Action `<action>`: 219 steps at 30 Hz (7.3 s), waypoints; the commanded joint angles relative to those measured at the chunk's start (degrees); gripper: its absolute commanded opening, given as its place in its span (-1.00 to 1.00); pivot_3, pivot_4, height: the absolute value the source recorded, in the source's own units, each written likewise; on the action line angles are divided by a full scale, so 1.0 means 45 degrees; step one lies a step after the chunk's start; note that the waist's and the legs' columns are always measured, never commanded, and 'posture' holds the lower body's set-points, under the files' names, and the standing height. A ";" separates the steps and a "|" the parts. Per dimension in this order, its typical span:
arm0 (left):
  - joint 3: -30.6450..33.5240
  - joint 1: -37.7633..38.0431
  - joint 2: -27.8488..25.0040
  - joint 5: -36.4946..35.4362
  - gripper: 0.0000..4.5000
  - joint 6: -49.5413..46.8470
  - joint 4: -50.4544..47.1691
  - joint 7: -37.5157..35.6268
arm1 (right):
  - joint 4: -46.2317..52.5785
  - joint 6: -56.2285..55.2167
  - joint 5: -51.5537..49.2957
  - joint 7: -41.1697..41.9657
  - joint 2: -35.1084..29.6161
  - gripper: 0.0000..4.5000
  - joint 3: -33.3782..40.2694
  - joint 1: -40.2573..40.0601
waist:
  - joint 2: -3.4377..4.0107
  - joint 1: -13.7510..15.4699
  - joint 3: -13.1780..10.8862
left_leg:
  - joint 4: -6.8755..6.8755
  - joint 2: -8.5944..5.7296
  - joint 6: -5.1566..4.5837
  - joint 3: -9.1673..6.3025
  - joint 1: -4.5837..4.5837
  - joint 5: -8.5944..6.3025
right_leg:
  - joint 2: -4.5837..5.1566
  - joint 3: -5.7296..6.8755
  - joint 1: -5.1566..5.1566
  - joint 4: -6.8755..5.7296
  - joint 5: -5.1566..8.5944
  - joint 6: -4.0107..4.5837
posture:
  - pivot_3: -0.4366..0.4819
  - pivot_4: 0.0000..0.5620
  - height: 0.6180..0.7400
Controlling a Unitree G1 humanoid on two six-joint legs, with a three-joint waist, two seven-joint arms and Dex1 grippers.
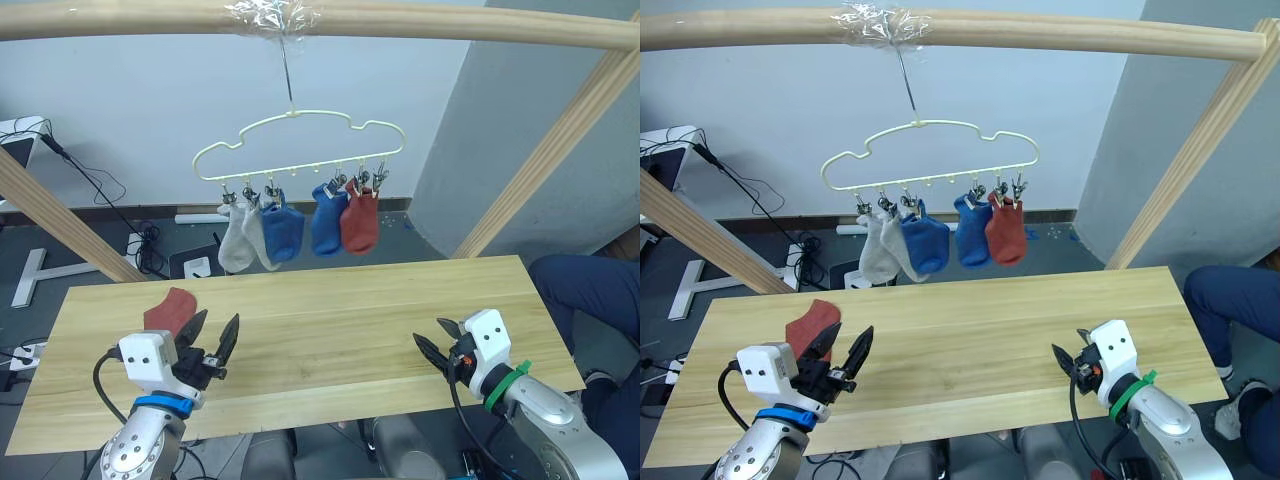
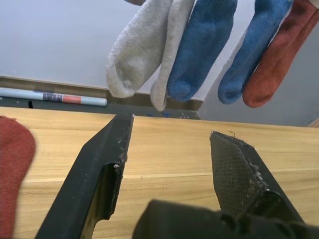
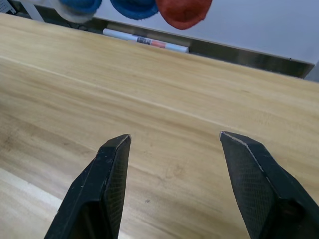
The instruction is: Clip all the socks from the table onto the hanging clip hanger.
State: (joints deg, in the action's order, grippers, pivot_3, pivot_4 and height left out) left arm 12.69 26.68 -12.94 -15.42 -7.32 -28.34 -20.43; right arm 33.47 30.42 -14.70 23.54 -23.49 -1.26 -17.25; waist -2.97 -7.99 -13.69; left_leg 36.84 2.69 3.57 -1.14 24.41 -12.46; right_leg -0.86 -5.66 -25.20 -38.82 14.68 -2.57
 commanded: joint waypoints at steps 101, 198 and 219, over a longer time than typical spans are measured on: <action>-0.0577 0.0005 -0.0517 -0.0556 0.32 -0.0375 -0.0220 -0.0494 | 0.0368 -0.0246 0.0041 -0.0115 0.0253 0.31 -0.0146 -0.0230 | 0.0044 -0.0023 0.0214 | 0.0017 0.0000 0.0000 0.0019 -0.0108 0.0001 | 0.0003 -0.0021 0.0091 -0.0018 0.0021 0.0042 | -0.40 -0.28 1.00; -0.0481 -0.8970 -0.4897 -0.5941 1.00 -0.6784 -0.1849 -0.1854 | -0.5336 0.6059 0.1732 -0.5547 0.4390 -0.24 0.0103 1.5535 | 0.0212 -0.0007 -0.0848 | -0.0018 -0.0001 -0.0003 -0.0045 0.0094 0.0000 | -0.0007 0.0035 -0.0077 -0.0001 -0.0006 -0.0035 | -0.38 0.14 1.00; -0.0579 -0.8873 -0.4739 -0.5895 1.00 -0.6885 -0.2119 -0.1495 | -0.6213 0.5658 0.2047 -0.5632 0.4617 -0.24 0.0283 1.6104 | 0.0212 -0.0002 -0.0860 | -0.0037 -0.0002 -0.0003 -0.0041 0.0100 0.0000 | -0.0003 0.0033 -0.0083 0.0015 -0.0016 -0.0018 | -0.36 0.15 1.00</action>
State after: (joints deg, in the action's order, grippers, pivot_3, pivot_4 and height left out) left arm 9.38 -13.62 -34.31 -41.62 -39.15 -35.49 -27.10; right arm 3.73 56.76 -5.76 -1.57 -2.28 -0.65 54.73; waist -2.01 -7.99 -17.56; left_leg 36.67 2.68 3.55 -1.33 24.86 -12.47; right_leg -0.87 -5.51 -25.58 -38.75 14.62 -2.66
